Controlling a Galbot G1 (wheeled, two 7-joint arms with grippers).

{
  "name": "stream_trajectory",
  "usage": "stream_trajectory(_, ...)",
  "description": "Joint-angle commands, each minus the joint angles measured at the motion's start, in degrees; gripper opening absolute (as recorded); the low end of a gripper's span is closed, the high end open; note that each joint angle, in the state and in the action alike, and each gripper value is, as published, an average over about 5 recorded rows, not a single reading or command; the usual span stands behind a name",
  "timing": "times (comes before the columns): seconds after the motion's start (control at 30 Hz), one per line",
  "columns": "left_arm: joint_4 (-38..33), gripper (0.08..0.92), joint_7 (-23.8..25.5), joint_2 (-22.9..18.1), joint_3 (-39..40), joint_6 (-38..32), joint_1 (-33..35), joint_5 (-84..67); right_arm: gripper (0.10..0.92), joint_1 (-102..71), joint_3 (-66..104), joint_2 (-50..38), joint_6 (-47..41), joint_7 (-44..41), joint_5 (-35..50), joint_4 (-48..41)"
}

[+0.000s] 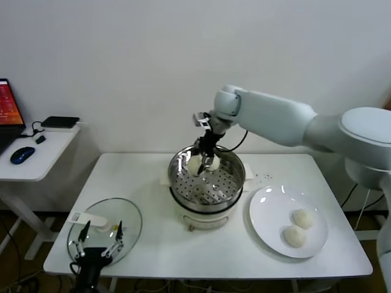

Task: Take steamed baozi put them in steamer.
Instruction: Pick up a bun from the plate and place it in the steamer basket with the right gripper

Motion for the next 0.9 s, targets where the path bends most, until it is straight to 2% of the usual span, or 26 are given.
stream_trajectory(0.03, 0.4, 0.823, 0.0, 0.0, 0.0, 0.1, -0.1, 0.1, 0.687, -5.0, 2.3, 3.6, 0.2, 0.1, -3.0, -5.0)
stream_trajectory(0.73, 1.2, 0.823, 0.0, 0.0, -0.1, 0.0, -0.4, 0.0, 0.702, -7.5, 4.7, 4.2, 1.6, 0.2, -6.1, -7.9)
stream_trajectory(0.9, 1.2, 0.823, 0.0, 0.0, 0.1, 0.1, -0.5, 0.2, 0.778, -7.8, 5.8, 4.4, 2.0, 0.5, -6.8, -8.2)
